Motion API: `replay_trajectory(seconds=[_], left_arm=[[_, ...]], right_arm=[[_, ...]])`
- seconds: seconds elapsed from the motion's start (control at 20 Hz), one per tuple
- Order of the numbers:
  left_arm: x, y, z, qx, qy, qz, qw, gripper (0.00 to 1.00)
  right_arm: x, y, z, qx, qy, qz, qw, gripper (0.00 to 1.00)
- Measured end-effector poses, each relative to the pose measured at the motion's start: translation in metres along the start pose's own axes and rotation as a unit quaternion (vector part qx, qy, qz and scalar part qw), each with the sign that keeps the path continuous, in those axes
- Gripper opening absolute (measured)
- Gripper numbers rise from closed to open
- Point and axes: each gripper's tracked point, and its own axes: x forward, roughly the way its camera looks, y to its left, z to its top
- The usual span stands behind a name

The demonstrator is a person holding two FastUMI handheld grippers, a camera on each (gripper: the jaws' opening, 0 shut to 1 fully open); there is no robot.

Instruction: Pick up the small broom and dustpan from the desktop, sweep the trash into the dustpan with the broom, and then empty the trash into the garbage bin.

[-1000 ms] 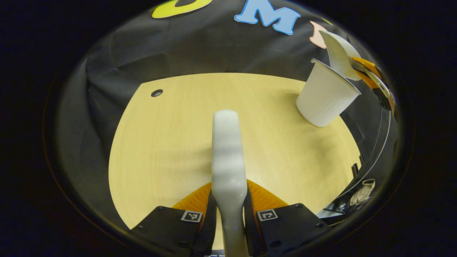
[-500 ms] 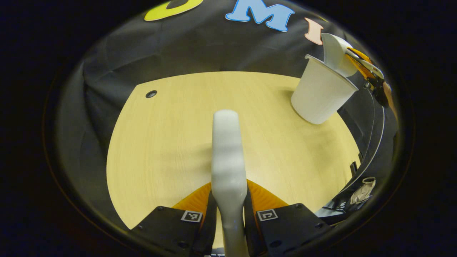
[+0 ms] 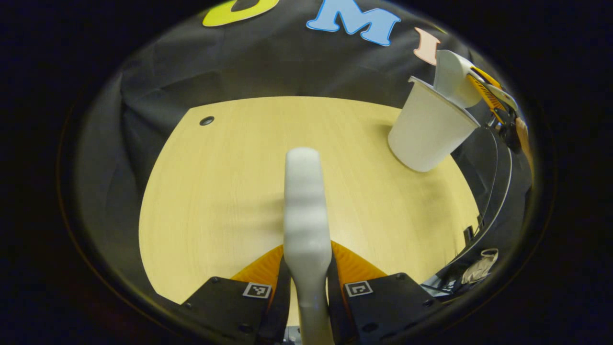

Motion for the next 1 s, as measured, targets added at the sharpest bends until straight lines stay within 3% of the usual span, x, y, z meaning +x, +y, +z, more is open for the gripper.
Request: replay_trajectory(seconds=[0.35, 0.6, 0.75, 0.8, 0.85, 1.0], left_arm=[[-0.001, 0.003, -0.002, -0.001, -0.001, -0.005, 1.000, 0.41], [0.002, 0.012, 0.006, 0.006, -0.003, -0.008, 1.000, 0.43], [0.003, 0.014, 0.004, 0.003, -0.006, -0.013, 1.000, 0.43], [0.003, 0.014, 0.005, 0.001, -0.007, -0.015, 1.000, 0.39], [0.003, 0.015, 0.003, -0.001, -0.007, -0.015, 1.000, 0.43], [0.002, 0.020, 0.001, -0.003, -0.006, -0.011, 1.000, 0.43]], right_arm=[[-0.015, -0.009, -0.019, -0.066, -0.005, -0.032, 0.997, 0.34], [-0.030, -0.022, -0.044, -0.154, -0.012, -0.072, 0.985, 0.34], [-0.036, -0.034, -0.059, -0.208, -0.018, -0.103, 0.972, 0.34], [-0.039, -0.038, -0.066, -0.227, -0.017, -0.114, 0.967, 0.34], [-0.041, -0.042, -0.072, -0.247, -0.016, -0.125, 0.961, 0.34], [-0.044, -0.059, -0.095, -0.319, -0.005, -0.165, 0.933, 0.34]])
